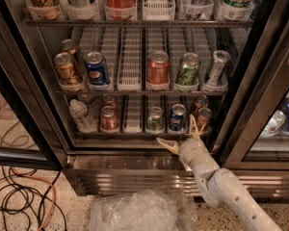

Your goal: Pick pepsi can from bottom shelf of fridge

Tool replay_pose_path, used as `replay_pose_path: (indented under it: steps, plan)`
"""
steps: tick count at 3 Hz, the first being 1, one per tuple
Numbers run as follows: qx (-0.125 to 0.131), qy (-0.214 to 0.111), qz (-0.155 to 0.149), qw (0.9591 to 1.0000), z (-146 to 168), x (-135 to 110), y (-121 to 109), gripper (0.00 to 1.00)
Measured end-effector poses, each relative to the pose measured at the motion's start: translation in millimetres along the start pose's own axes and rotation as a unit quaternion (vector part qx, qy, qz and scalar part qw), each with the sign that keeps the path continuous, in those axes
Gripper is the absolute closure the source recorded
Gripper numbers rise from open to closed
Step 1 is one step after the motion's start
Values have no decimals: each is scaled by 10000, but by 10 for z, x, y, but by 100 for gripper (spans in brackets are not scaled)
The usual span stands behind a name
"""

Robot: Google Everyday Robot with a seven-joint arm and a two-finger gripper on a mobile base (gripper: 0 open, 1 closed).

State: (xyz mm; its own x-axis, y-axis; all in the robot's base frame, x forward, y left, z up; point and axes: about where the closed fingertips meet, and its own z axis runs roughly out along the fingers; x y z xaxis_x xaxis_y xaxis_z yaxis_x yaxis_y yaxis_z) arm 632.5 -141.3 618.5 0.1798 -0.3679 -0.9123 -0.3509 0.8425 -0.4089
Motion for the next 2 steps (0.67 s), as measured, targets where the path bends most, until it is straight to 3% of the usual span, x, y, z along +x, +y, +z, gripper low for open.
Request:
replay_pose_path:
  steps: [2]
  plan:
    - [27, -202, -207, 9996, 369, -3, -47, 18]
